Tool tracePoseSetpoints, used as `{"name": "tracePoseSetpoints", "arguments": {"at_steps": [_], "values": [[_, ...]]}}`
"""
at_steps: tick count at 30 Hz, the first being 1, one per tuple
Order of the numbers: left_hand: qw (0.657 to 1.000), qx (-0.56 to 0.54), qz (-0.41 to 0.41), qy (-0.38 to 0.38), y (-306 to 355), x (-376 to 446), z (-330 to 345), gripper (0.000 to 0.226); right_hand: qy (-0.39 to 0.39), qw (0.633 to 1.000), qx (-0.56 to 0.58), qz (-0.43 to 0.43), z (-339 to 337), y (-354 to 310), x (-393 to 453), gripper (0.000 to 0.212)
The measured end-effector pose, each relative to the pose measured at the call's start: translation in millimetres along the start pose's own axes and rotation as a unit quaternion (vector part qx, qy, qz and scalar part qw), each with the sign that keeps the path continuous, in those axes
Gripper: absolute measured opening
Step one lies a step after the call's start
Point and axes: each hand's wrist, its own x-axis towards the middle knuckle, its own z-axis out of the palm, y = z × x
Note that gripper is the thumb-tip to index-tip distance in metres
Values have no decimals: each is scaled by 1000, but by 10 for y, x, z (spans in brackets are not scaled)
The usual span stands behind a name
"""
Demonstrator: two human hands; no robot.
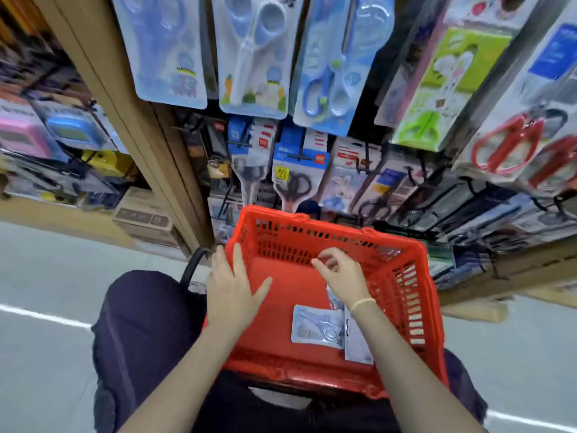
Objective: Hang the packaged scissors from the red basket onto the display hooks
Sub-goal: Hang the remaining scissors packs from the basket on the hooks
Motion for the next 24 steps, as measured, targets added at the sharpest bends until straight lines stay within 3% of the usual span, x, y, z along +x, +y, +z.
{"name": "tracePoseSetpoints", "arguments": {"at_steps": [3,9,16,19,22,24], "values": [[996,85,-18,2,29,-151,227,99,-107,990,-3,97,285,646,-23,25],[986,166,-6,27,-10,-147,385,94,-234,957,-83,147,683,1323,53,50],[983,179,-12,28,-13,-146,399,93,-268,922,-206,187,851,1460,257,19],[986,165,-1,40,-11,-116,410,92,-252,942,-120,188,827,1463,304,3],[992,87,79,50,69,-57,449,86,-202,959,60,188,637,1364,346,26],[994,5,109,2,227,15,508,82,-166,957,150,182,471,1294,344,20]]}}
